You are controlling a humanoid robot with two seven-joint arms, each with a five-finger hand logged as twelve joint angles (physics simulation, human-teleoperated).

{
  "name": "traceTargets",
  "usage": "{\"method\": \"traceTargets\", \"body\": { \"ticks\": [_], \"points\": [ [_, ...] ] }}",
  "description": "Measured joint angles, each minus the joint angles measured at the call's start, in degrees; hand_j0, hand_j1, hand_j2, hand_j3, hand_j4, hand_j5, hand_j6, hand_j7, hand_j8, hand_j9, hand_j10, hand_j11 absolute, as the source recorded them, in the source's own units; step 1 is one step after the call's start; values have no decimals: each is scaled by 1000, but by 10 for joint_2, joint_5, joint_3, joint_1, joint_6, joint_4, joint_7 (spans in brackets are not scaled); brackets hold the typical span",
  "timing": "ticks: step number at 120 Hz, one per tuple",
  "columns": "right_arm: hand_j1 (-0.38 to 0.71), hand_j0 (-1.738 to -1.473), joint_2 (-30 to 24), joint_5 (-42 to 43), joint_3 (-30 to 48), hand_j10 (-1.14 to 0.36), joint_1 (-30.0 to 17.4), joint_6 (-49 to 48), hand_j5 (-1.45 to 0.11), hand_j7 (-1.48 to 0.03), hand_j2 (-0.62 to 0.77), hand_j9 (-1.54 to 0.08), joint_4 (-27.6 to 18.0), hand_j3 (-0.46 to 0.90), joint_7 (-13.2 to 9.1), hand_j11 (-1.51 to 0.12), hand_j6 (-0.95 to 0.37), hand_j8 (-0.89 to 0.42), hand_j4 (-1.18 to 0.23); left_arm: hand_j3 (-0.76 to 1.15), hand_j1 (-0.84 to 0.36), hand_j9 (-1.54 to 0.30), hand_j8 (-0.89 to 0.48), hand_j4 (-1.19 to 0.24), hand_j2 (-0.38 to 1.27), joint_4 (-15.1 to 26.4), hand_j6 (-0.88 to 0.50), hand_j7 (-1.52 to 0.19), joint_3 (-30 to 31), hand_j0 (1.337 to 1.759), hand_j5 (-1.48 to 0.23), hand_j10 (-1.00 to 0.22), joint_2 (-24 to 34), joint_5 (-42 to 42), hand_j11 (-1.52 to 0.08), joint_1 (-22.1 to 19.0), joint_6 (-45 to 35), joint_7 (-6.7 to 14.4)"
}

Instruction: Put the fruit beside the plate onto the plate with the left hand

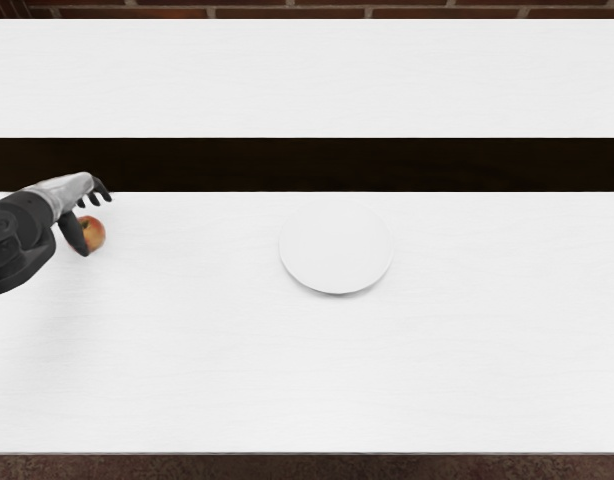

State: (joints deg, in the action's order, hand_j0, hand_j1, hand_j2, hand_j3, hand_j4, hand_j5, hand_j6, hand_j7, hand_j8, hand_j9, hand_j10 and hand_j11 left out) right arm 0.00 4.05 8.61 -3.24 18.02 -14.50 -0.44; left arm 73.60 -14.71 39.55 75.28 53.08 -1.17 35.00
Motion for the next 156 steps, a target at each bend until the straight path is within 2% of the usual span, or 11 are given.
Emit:
{"method": "traceTargets", "body": {
  "ticks": [22,27,44,63,70,74,86,97,110,127,156],
  "points": [
    [-349,-1658,0,0,0,0,0,0,0,0,0,0,0,0,0,0,0,0,0,0,-230,-658,-506,-505,124,-5,-506,-658,3,1657,-659,-505,-2,0,-658,0,0,0],
    [-349,-1658,0,0,0,0,0,0,0,0,0,0,0,0,0,0,0,0,0,0,-246,-686,-524,-523,136,-7,-493,-686,3,1657,-686,-523,-2,0,-686,0,0,0],
    [-349,-1658,0,0,0,0,0,0,0,0,0,0,0,0,0,0,0,0,0,0,-236,-761,-520,-561,125,-11,-471,-758,4,1653,-751,-554,-3,-1,-763,0,1,0],
    [-349,-1658,0,0,0,0,0,0,0,0,0,0,0,0,0,0,0,0,0,0,-238,-800,-523,-636,147,-29,-514,-775,12,1651,-716,-590,-24,5,-797,0,0,0],
    [-349,-1658,0,0,0,0,0,0,0,0,0,0,0,0,0,0,0,0,0,75,-257,-814,-516,-610,139,-33,-459,-790,14,1639,-739,-592,-24,3,-812,1,1,0],
    [-349,-1658,0,0,0,0,0,0,0,0,0,0,0,0,0,0,0,0,0,200,-288,-827,-495,-582,126,-35,-433,-808,14,1631,-762,-603,-24,1,-826,1,1,0],
    [-349,-1658,0,0,0,0,0,0,0,0,0,0,0,0,0,0,0,0,0,134,-318,-854,-465,-546,187,-36,-388,-850,15,1638,-825,-626,-23,-10,-852,25,4,0],
    [-349,-1658,0,0,0,0,0,0,0,0,0,0,0,0,0,0,0,0,0,85,-351,-868,-434,-514,284,-21,-351,-870,15,1643,-855,-638,-22,-21,-866,51,6,1],
    [-349,-1658,0,0,0,0,0,0,0,0,0,0,0,0,0,0,0,0,0,50,-372,-879,-409,-486,279,3,-333,-883,13,1646,-875,-646,-27,-45,-877,82,7,1],
    [-349,-1658,0,0,0,0,0,0,0,0,0,0,0,0,0,0,0,0,0,25,-325,-886,-428,-494,163,31,-347,-890,13,1648,-890,-652,-57,-67,-884,96,9,0],
    [-349,-1658,0,0,0,0,0,0,0,0,0,0,0,0,0,0,0,0,0,8,-278,-883,-472,-535,127,46,-388,-891,12,1651,-905,-659,-131,-81,-881,127,12,0]
  ]
}}
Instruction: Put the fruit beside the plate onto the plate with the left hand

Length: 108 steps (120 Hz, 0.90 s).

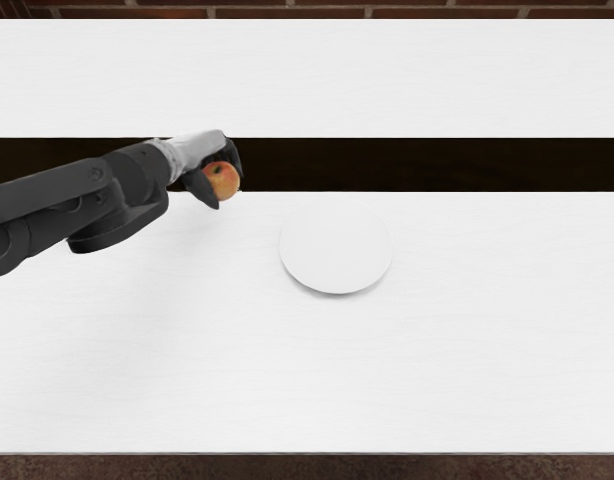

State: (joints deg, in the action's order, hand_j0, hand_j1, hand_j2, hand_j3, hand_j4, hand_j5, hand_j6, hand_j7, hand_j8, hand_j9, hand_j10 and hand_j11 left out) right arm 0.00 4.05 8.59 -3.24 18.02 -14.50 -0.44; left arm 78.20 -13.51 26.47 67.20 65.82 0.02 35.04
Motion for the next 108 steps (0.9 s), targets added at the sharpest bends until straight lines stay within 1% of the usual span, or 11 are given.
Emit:
{"method": "traceTargets", "body": {
  "ticks": [15,26,32,41,50,54,70,92,98,105,108],
  "points": [
    [-349,-1658,0,0,0,0,0,0,0,0,0,0,0,0,0,0,0,0,0,4,-261,-881,-474,-548,131,2,-387,-892,-1,1652,-908,-660,-48,-8,-878,15,0,0],
    [-349,-1658,0,0,0,0,0,0,0,0,0,0,0,0,0,0,0,0,0,3,-286,-883,-462,-533,163,4,-373,-897,-1,1652,-911,-659,-80,-10,-879,18,0,0],
    [-349,-1658,0,0,0,0,0,0,0,0,0,0,0,0,0,0,0,0,0,2,-234,-880,-487,-563,110,7,-397,-896,-1,1652,-910,-660,-91,-11,-877,24,0,0],
    [-349,-1658,0,0,0,0,0,0,0,0,0,0,0,0,0,0,0,0,0,1,-263,-880,-477,-567,139,19,-399,-897,-1,1653,-906,-660,-105,-11,-877,26,2,0],
    [-349,-1658,0,0,0,0,0,0,0,0,0,0,0,0,0,0,0,0,0,1,-229,-857,-490,-569,115,27,-415,-877,-1,1653,-885,-645,-109,-11,-855,25,8,0],
    [-349,-1658,0,0,0,0,0,0,0,0,0,0,0,0,0,0,0,0,0,1,-201,-788,-464,-532,113,29,-401,-805,0,1654,-812,-596,-112,-10,-785,24,10,0],
    [-349,-1658,0,0,0,0,0,0,0,0,0,0,0,0,0,0,0,0,0,0,30,-447,-271,-305,66,31,-238,-456,-3,1656,-459,-339,-115,-14,-445,18,13,0],
    [-349,-1658,0,0,0,0,0,0,0,0,0,0,0,0,0,0,0,0,0,0,199,-204,-129,-143,31,27,-116,-208,-67,1657,-210,-156,-47,-167,-204,16,22,0],
    [-349,-1658,0,0,0,0,0,0,0,0,0,0,0,0,0,0,0,0,0,0,224,-168,-107,-118,25,24,-97,-171,-98,1657,-172,-128,-27,-226,-168,-16,44,0],
    [-349,-1658,0,0,0,0,0,0,0,0,0,0,0,0,0,0,0,0,0,0,246,-136,-88,-96,21,7,-80,-138,-162,1658,-139,-104,-25,-282,-136,-95,94,0],
    [-349,-1658,0,0,0,0,0,0,0,0,0,0,0,0,0,0,0,0,0,0,254,-125,-82,-89,19,-2,-75,-127,-192,1658,-128,-96,-25,-299,-125,-118,119,0]
  ]
}}
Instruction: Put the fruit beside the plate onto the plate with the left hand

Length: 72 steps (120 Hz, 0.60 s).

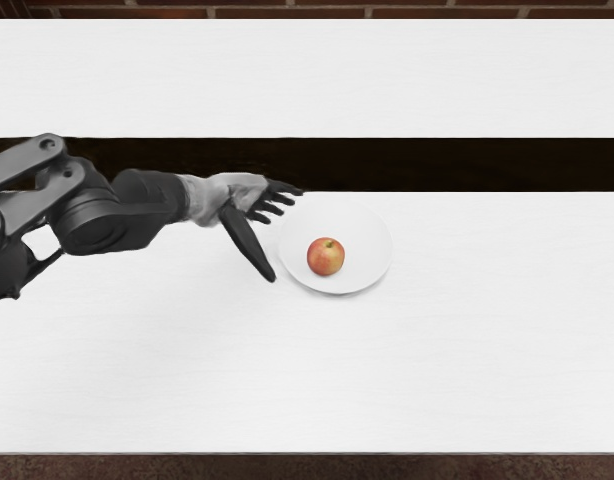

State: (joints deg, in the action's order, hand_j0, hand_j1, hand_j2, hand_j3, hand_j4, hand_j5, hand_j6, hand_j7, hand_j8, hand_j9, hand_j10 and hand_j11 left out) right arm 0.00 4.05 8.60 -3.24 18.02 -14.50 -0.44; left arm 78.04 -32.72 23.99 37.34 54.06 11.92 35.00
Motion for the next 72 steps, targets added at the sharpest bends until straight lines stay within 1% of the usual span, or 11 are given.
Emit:
{"method": "traceTargets", "body": {
  "ticks": [7,17,24,31,37,43,56,59,72],
  "points": [
    [-349,-1658,0,0,0,0,0,0,0,0,0,0,0,0,0,0,0,0,0,0,268,-104,-69,-75,16,-15,-64,-106,-72,1658,-106,-80,11,-32,-104,-53,64,0],
    [-349,-1658,0,0,0,0,0,0,0,0,0,0,0,0,0,0,0,0,0,0,283,-83,-57,-61,13,-42,-54,-84,-174,1658,-85,-64,24,-74,-83,-94,152,0],
    [-349,-1658,0,0,0,0,0,0,0,0,0,0,0,0,0,0,0,0,0,0,290,-73,-51,-53,12,-72,-48,-73,-235,1658,-74,-56,32,-107,-73,-108,186,0],
    [-349,-1658,0,0,0,0,0,0,0,0,0,0,0,0,0,0,0,0,0,0,296,-64,-45,-47,10,-120,-43,-64,-274,1658,-64,-49,48,-153,-64,-107,205,0],
    [-349,-1658,0,0,0,0,0,0,0,0,0,0,0,0,0,0,0,0,0,0,301,-57,-41,-42,9,-163,-39,-58,-292,1658,-58,-44,49,-188,-57,-111,215,0],
    [-349,-1658,0,0,0,0,0,0,0,0,0,0,0,0,0,0,0,0,0,0,306,-50,-36,-37,8,-193,-35,-51,-299,1658,-51,-38,50,-210,-50,-120,221,0],
    [-349,-1658,0,0,0,0,0,0,0,0,0,0,0,0,0,0,0,0,0,0,315,-39,-28,-29,7,-245,-27,-39,-295,1658,-39,-29,50,-233,-39,-126,228,0],
    [-349,-1658,0,0,0,0,0,0,0,0,0,0,0,0,0,0,0,0,0,0,317,-37,-27,-28,6,-257,-26,-37,-293,1658,-38,-28,53,-236,-37,-132,228,0],
    [-349,-1658,0,0,0,0,0,0,0,0,0,0,0,0,0,0,0,0,0,0,321,-31,-22,-23,5,-291,-22,-31,-288,1658,-31,-23,66,-243,-31,-141,230,0]
  ]
}}
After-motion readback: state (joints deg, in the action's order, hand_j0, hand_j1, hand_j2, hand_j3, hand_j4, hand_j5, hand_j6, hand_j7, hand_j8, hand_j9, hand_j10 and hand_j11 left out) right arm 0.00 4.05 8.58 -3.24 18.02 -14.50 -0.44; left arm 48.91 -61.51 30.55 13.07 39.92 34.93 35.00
